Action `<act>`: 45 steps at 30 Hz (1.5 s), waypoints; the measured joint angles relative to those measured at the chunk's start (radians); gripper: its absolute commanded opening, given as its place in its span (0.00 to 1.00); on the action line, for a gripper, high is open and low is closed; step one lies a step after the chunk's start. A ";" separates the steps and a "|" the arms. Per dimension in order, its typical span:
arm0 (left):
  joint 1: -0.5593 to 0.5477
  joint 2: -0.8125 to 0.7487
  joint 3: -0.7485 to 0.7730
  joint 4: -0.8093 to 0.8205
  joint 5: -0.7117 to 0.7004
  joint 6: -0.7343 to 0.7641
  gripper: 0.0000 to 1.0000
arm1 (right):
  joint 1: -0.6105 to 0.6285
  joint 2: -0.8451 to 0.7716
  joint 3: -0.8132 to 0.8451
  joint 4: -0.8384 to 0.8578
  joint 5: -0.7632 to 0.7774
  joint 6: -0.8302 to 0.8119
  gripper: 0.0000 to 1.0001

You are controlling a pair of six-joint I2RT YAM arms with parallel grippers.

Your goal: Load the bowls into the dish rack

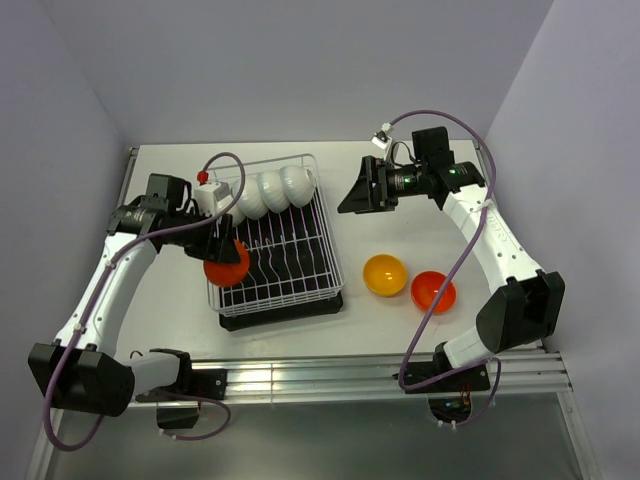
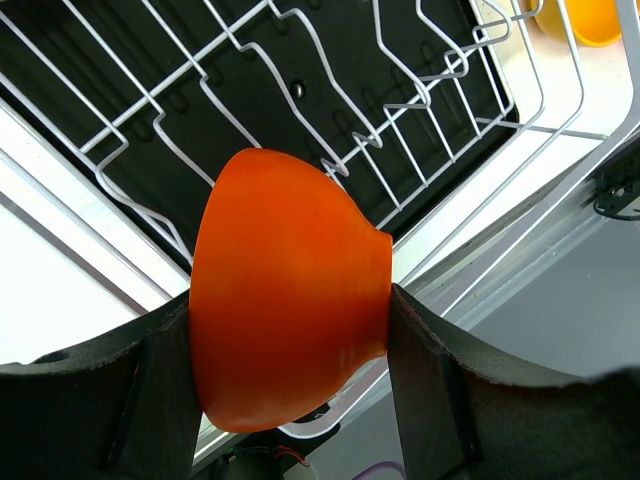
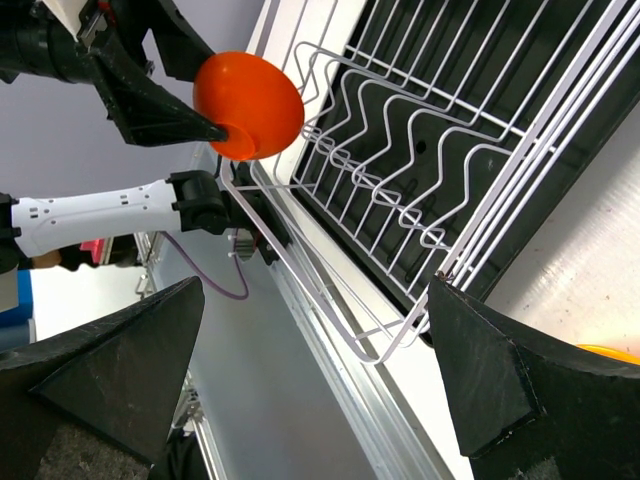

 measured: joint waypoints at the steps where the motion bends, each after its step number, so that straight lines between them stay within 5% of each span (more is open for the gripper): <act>1: 0.000 0.003 0.003 -0.002 0.001 0.002 0.00 | 0.000 0.000 0.000 0.000 0.000 0.000 1.00; 14: -0.002 0.003 0.018 -0.042 0.149 0.078 0.00 | 0.000 0.000 -0.015 -0.001 -0.007 -0.011 1.00; 28: -0.118 0.085 0.018 -0.031 0.072 0.050 0.05 | 0.000 0.000 -0.015 -0.006 -0.007 -0.019 1.00; 39: -0.130 0.146 0.018 -0.018 0.047 0.034 0.24 | 0.000 0.000 -0.015 -0.014 -0.007 -0.034 1.00; 45: -0.135 0.156 0.018 -0.011 0.039 0.025 0.45 | 0.000 0.000 -0.015 -0.022 -0.007 -0.042 1.00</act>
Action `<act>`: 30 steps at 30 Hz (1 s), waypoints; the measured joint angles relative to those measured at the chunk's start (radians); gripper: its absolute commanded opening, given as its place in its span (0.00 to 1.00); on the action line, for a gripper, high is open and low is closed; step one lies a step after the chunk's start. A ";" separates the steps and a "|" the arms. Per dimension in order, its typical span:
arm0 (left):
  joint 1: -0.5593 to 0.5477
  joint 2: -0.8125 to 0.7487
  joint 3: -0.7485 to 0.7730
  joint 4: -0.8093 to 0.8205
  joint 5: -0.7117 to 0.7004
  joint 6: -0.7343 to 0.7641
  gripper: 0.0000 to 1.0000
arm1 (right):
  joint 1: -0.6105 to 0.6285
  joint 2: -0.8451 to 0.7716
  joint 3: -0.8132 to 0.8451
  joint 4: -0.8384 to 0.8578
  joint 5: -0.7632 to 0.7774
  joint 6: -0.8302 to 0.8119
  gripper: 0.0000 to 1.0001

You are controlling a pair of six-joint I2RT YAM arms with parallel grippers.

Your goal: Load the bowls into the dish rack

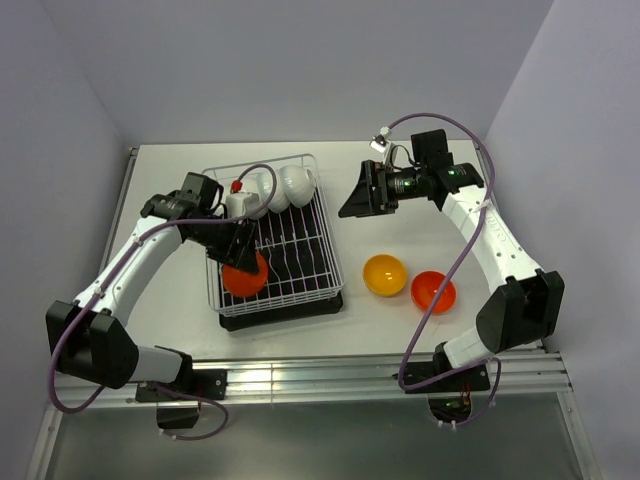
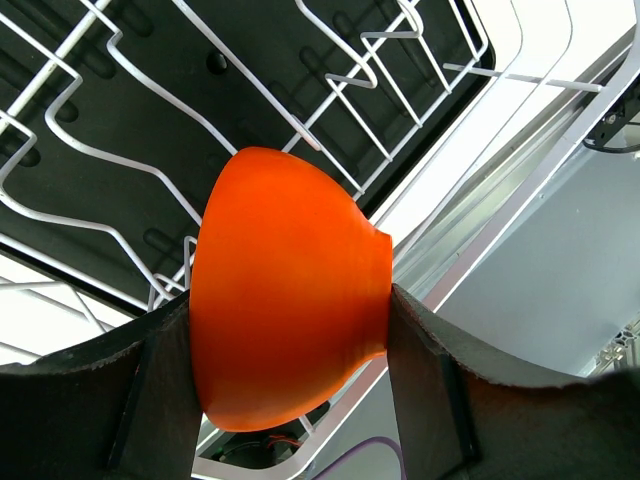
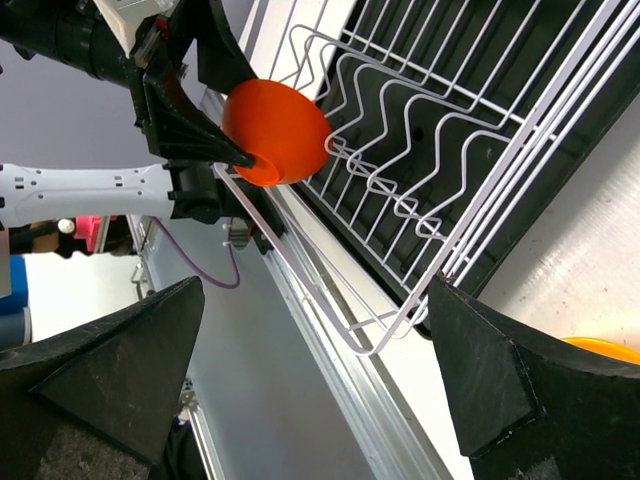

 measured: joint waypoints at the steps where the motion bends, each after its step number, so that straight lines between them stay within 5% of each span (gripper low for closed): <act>1: 0.000 0.000 0.000 0.000 -0.002 0.000 0.46 | 0.000 0.000 0.000 -0.002 0.000 0.000 1.00; 3: -0.002 0.000 0.000 0.002 -0.003 0.000 0.45 | 0.000 0.000 0.000 -0.005 0.000 0.000 1.00; 7: -0.002 0.000 0.000 0.000 0.002 0.011 0.23 | 0.000 0.000 0.000 -0.007 0.000 -0.003 1.00; 11: -0.002 -0.011 0.000 -0.002 0.026 0.031 0.14 | 0.000 0.000 0.000 -0.009 0.000 -0.005 1.00; 30: 0.070 -0.033 0.048 -0.079 0.069 0.108 0.14 | 0.000 0.000 0.000 -0.011 -0.007 -0.008 1.00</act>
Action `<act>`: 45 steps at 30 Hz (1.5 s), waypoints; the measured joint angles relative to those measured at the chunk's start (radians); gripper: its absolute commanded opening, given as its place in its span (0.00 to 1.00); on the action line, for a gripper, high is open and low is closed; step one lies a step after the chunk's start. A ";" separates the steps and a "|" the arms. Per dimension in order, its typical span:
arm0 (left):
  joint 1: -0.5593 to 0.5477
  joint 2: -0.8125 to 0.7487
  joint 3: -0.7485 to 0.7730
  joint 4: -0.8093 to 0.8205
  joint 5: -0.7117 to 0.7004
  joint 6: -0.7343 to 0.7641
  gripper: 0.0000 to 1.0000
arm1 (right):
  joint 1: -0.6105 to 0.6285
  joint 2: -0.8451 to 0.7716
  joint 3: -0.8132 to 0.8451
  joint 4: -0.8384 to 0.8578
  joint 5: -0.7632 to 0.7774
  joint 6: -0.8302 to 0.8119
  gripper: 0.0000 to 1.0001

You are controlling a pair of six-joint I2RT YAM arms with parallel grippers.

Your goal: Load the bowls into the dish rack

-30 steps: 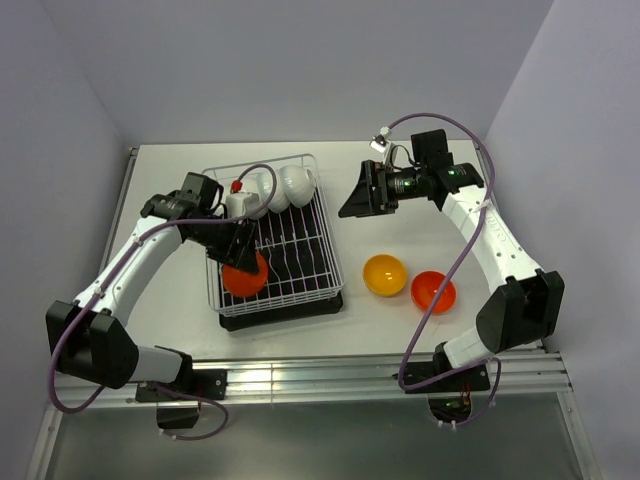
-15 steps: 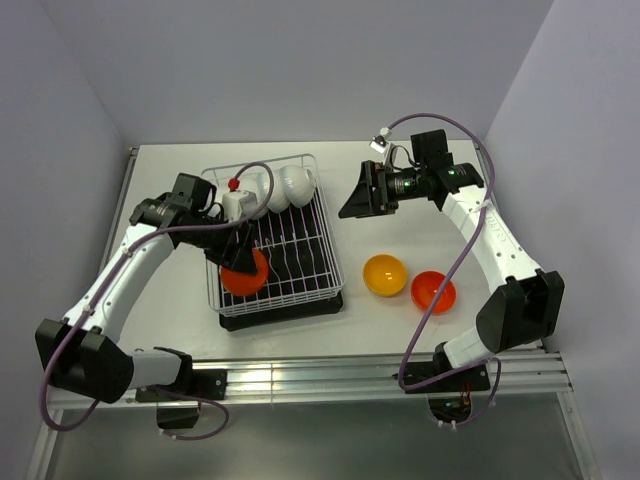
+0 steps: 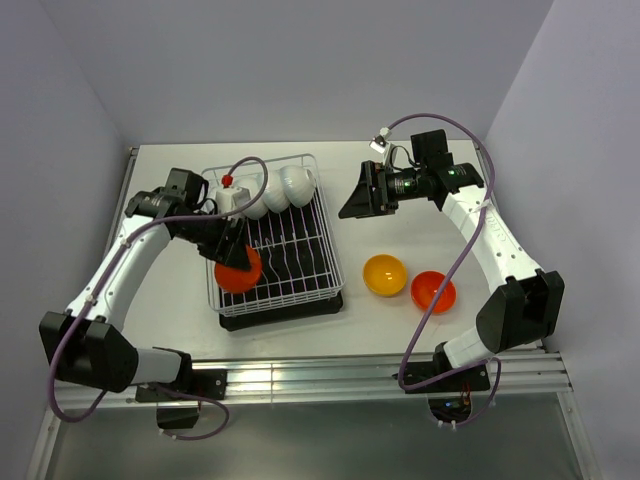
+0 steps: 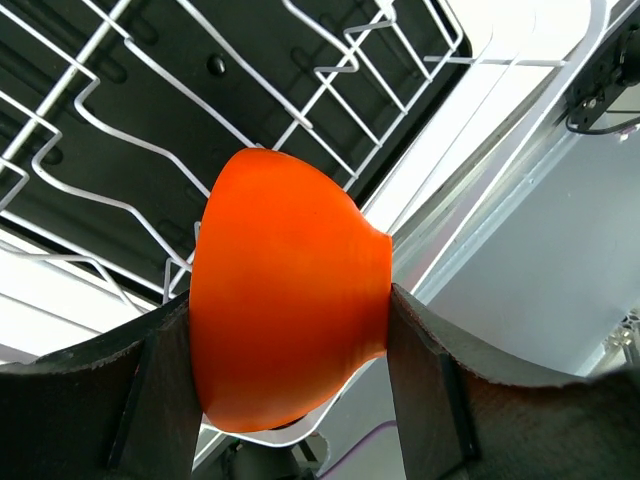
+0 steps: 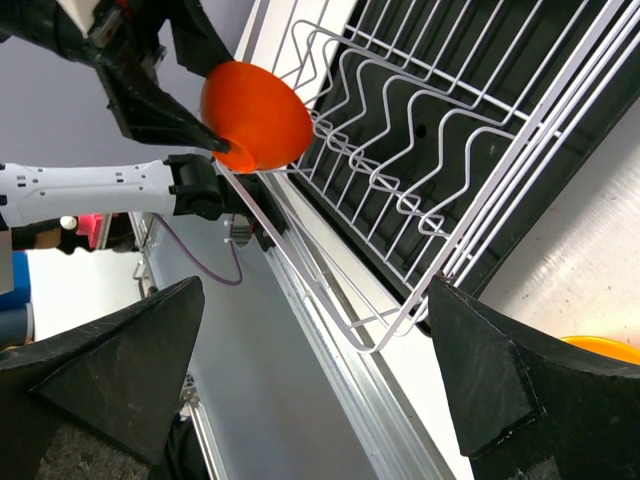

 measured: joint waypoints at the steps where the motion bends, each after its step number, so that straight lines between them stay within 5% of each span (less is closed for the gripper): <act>1: 0.000 0.008 0.000 -0.001 0.000 0.001 0.15 | 0.000 0.000 0.000 0.000 0.000 0.000 1.00; 6: 0.000 0.044 0.000 -0.015 -0.009 0.002 0.22 | 0.000 0.000 0.000 -0.003 0.000 -0.006 1.00; 16: 0.000 0.103 0.000 -0.019 -0.037 0.015 0.63 | 0.000 0.000 0.000 -0.011 0.000 -0.018 1.00; 25: 0.000 0.111 0.000 -0.010 -0.069 0.016 0.78 | 0.000 0.000 0.000 -0.011 0.000 -0.019 1.00; 45: -0.012 0.111 0.001 0.024 -0.146 0.002 0.85 | 0.000 0.000 0.000 -0.024 0.002 -0.029 1.00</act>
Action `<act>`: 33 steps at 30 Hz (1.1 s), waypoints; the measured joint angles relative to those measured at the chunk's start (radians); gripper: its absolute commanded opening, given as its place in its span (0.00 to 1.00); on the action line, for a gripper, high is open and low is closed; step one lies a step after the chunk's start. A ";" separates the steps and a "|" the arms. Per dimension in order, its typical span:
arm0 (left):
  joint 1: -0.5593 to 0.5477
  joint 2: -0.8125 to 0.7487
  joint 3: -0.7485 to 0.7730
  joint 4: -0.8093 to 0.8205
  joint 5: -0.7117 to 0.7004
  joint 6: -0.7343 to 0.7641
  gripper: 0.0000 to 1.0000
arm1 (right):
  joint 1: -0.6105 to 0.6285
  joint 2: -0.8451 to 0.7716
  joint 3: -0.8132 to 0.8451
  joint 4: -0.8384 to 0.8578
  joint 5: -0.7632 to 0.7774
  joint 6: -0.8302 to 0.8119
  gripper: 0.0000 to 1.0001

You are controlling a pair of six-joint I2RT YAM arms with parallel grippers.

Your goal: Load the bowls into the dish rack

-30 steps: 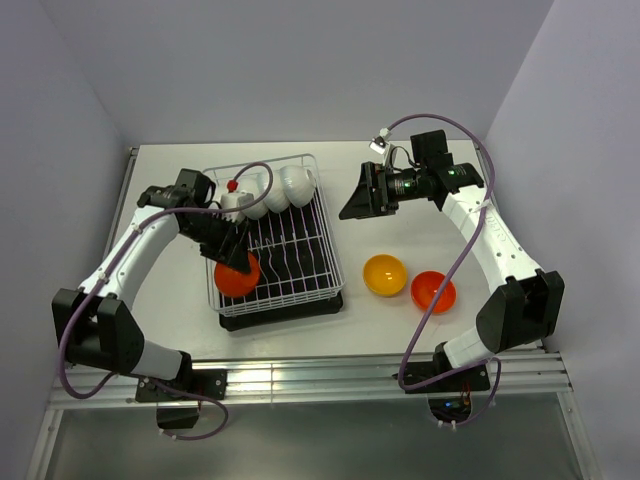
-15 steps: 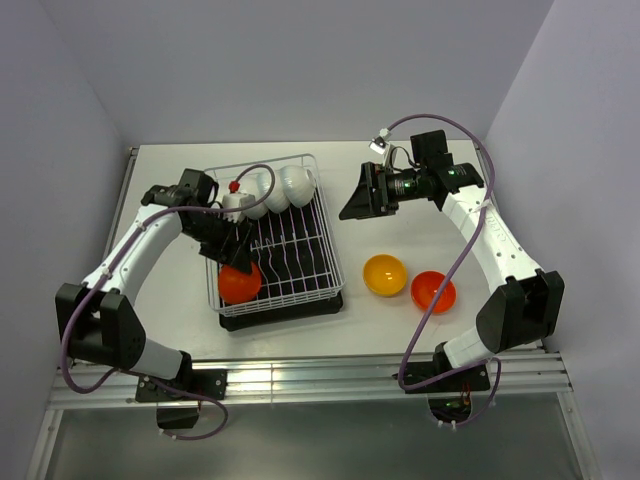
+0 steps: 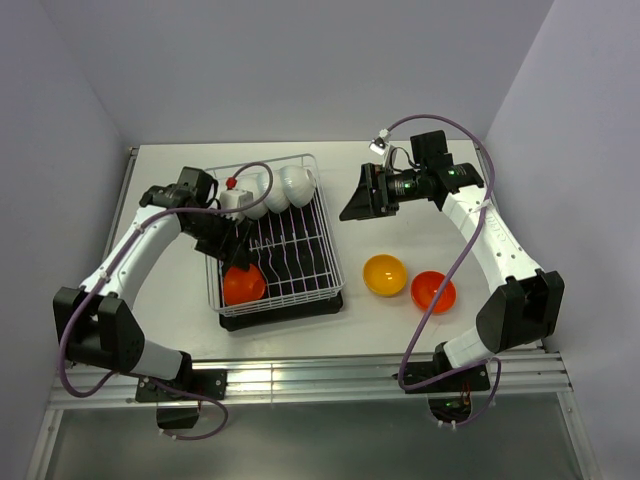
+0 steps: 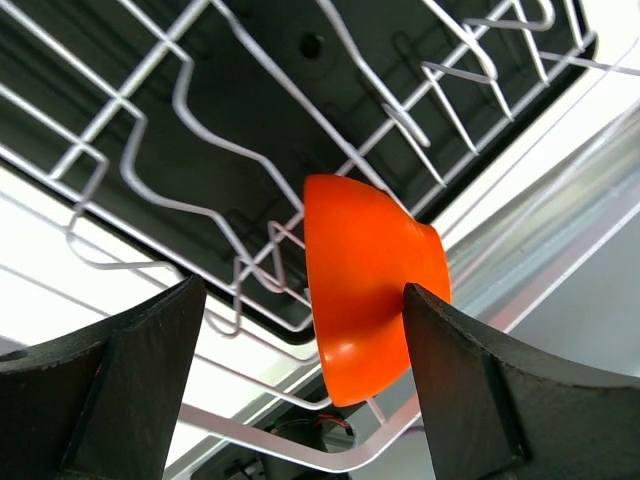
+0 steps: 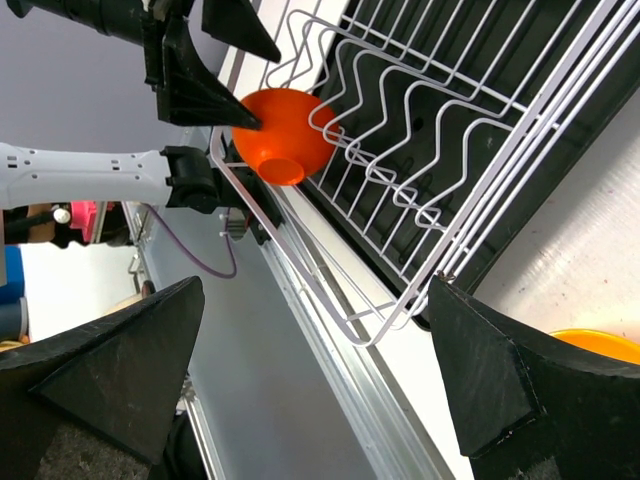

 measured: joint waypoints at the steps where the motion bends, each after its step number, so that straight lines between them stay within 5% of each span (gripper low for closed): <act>1: 0.000 -0.002 0.000 0.005 -0.013 -0.005 0.85 | 0.000 0.000 0.000 -0.002 0.002 -0.002 1.00; 21: -0.012 -0.029 0.024 0.026 -0.169 0.100 0.84 | 0.000 0.000 0.001 -0.042 0.038 -0.055 1.00; 33: -0.015 -0.086 0.150 0.068 -0.067 0.094 0.88 | 0.000 0.000 0.009 -0.139 0.155 -0.181 0.99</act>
